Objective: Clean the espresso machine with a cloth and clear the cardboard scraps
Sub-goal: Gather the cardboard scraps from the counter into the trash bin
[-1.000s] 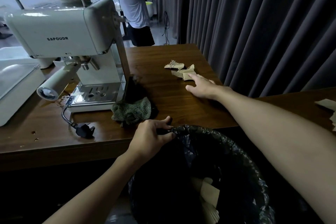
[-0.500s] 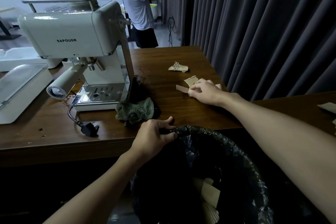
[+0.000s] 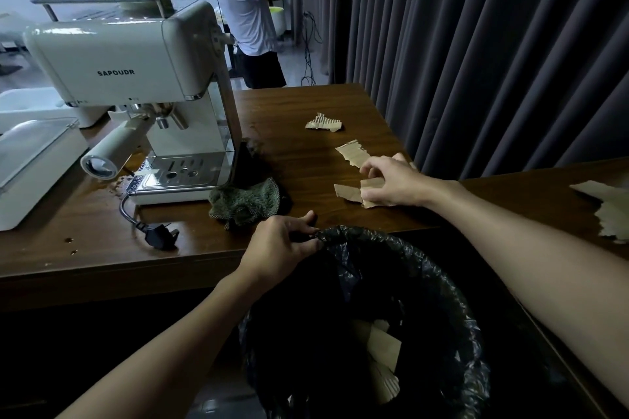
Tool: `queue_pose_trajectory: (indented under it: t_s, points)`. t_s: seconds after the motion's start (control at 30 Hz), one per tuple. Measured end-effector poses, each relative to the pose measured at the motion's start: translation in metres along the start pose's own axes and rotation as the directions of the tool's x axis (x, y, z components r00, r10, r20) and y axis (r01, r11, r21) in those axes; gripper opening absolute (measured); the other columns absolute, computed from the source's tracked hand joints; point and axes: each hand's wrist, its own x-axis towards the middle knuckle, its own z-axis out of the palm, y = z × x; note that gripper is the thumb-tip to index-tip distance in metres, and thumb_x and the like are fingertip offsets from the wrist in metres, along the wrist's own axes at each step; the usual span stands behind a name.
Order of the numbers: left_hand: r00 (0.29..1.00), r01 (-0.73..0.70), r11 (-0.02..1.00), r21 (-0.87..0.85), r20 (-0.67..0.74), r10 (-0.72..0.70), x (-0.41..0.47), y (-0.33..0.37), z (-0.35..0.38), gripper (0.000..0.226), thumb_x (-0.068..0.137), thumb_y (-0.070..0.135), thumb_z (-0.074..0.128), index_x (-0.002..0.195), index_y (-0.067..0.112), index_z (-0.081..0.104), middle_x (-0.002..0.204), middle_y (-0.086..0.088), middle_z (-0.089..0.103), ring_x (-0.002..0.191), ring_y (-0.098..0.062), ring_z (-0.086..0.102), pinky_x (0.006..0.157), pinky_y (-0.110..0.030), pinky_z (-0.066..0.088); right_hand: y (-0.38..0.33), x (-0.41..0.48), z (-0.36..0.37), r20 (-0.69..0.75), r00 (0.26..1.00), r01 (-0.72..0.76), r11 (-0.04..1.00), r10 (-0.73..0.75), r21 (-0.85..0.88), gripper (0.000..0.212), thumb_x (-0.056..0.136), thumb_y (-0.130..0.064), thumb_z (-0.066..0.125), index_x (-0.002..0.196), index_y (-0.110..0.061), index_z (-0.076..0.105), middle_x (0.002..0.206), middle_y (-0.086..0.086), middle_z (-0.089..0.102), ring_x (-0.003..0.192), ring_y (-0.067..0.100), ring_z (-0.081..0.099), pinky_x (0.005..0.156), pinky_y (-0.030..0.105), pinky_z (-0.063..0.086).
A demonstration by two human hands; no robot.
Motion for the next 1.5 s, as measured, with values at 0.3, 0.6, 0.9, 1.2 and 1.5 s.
queue_pose_trajectory:
  t_s: [0.3,0.6,0.9,1.2,1.5]
  points:
    - [1.0,0.003,1.0,-0.011,0.002,-0.003,0.0,0.001,-0.001,0.032,0.083,0.018,0.081,0.113,0.011,0.076,0.139,0.003,0.06,0.125,-0.007,0.057,0.101,-0.022,0.048,0.003,-0.018,-0.011,0.033,0.999,-0.031,0.992,0.027,0.119,0.016,0.087,-0.037,0.068,0.098,-0.025,0.067,0.105,-0.004,0.063,0.102,0.015,0.059,0.088,0.035,0.05]
    - [1.0,-0.004,1.0,-0.017,0.007,0.004,0.0,-0.001,0.0,0.027,0.082,0.018,0.081,0.109,0.016,0.078,0.139,0.002,0.061,0.123,-0.005,0.058,0.094,-0.018,0.049,-0.023,-0.053,-0.047,0.405,0.901,-0.009,0.925,-0.157,0.38,0.024,0.09,-0.022,0.065,0.109,-0.009,0.069,0.107,0.005,0.07,0.097,0.014,0.067,0.077,0.022,0.055]
    - [1.0,0.018,0.999,-0.03,-0.006,-0.018,0.002,-0.001,0.0,0.03,0.081,0.02,0.083,0.11,0.013,0.078,0.138,0.003,0.061,0.124,-0.006,0.058,0.102,-0.023,0.048,-0.006,-0.016,-0.009,0.085,0.996,0.004,0.978,-0.022,0.21,0.047,0.094,-0.028,0.061,0.139,-0.021,0.05,0.141,0.003,0.052,0.127,0.015,0.049,0.105,0.029,0.039]
    - [1.0,0.011,1.0,-0.022,-0.005,-0.012,-0.001,0.001,0.0,0.027,0.082,0.018,0.081,0.109,0.014,0.078,0.138,0.004,0.061,0.122,-0.004,0.057,0.094,-0.017,0.047,-0.013,0.021,0.011,0.042,0.995,-0.093,0.995,0.092,0.026,0.065,0.096,-0.038,0.048,0.153,-0.033,0.018,0.158,-0.002,0.029,0.145,0.023,0.025,0.118,0.048,0.017]
    - [1.0,-0.001,1.0,-0.008,0.0,0.001,0.0,0.0,-0.001,0.03,0.082,0.02,0.082,0.111,0.013,0.078,0.139,0.003,0.06,0.123,-0.002,0.057,0.1,-0.019,0.048,-0.008,0.012,0.01,-0.065,0.997,-0.034,0.997,0.03,-0.067,0.035,0.096,-0.035,0.046,0.13,-0.034,0.056,0.141,-0.008,0.051,0.135,0.02,0.039,0.111,0.046,0.021]
